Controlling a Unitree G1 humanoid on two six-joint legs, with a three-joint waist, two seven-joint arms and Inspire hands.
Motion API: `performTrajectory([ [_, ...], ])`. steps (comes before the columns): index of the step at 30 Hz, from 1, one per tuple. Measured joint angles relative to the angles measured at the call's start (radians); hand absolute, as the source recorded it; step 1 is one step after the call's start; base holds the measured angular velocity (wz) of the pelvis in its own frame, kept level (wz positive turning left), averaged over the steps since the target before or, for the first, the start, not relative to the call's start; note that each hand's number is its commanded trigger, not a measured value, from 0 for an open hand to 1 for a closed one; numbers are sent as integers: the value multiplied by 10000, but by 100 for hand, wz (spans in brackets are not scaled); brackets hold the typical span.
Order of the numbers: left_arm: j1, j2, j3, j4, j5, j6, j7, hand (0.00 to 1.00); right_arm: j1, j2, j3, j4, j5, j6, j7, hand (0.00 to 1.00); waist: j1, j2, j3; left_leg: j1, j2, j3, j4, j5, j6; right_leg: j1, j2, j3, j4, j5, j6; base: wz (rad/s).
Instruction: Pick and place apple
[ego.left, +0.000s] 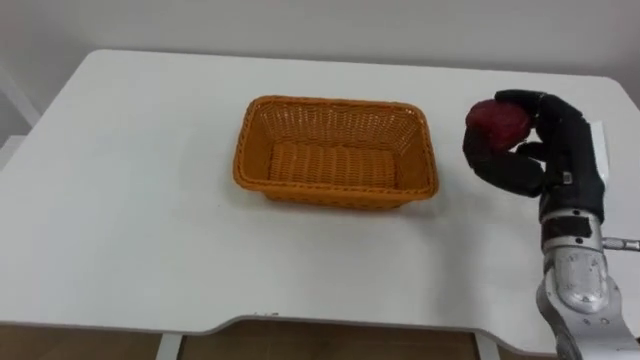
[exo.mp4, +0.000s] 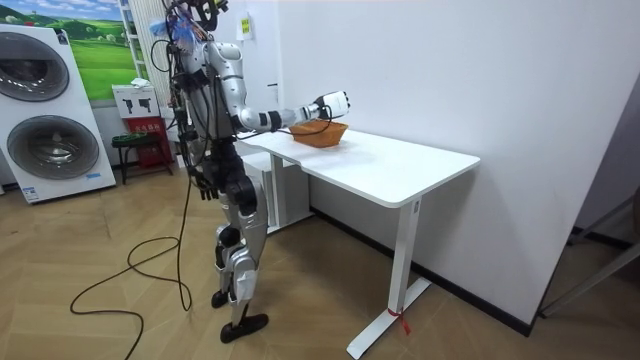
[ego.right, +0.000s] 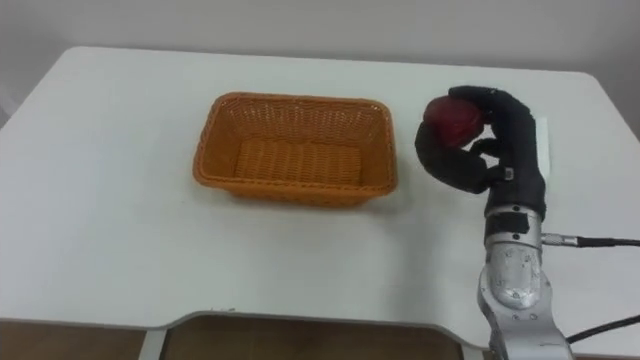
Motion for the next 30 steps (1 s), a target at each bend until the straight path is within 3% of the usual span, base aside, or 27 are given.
performTrajectory([
  [9, 5, -3, -127, -5, 3, 170, -29, 0, -170, -52, 573, -546, -187, 80, 289, 100, 69, -61, 8, -21, 3, -6, 13, 0, 0, 37, -4, -37, 11, 3, 3, 0],
  [13, -51, 6, -409, -4, 12, 175, -27, 0, -648, -69, 838, -546, -214, 87, 513, 100, 24, -17, 29, -70, 6, -76, 8, 0, -1, 13, -1, -67, 10, 3, 3, 2],
  [14, -157, 6, -508, -16, 13, 176, -33, 0, -794, -78, 896, -543, -213, 87, 618, 91, 30, -21, 28, -92, 1, -114, 4, 0, -1, 12, -2, -122, 12, 3, 3, 11],
  [15, -212, 7, -552, -21, 12, 179, -66, 0, -922, -108, 1042, -539, -215, 87, 698, 64, 46, -28, 23, -106, 1, -150, 5, 2, -4, 6, -2, -143, 11, 3, 3, 9],
  [16, -207, 15, -614, -21, 12, 183, -76, 0, -975, -133, 1162, -539, -216, 87, 722, 0, 64, -32, 21, -99, 0, -164, 8, 5, -8, 9, -1, -145, 9, 3, 3, 5],
  [19, -354, 17, -755, -29, 24, 220, -228, 0, -1030, -150, 1592, -526, -221, 135, 999, 0, 294, -45, 20, -33, -8, -165, 10, 16, -12, 18, -1, -122, -3, 3, 3, 0],
  [23, -537, 17, -752, -44, 95, 366, -276, 0, -1197, -158, 1970, -412, -373, 539, 1498, 0, 555, -76, 30, -69, -21, -184, 9, 20, -6, -20, -14, -129, -6, 3, 3, 1],
  [30, -570, 18, -757, -58, 90, 522, -273, 0, -1465, -163, 2200, -328, -430, 744, 1797, 0, 586, -136, 56, -162, -32, -254, 24, 20, -6, -41, -10, -180, -57, 3, 3, 4],
])
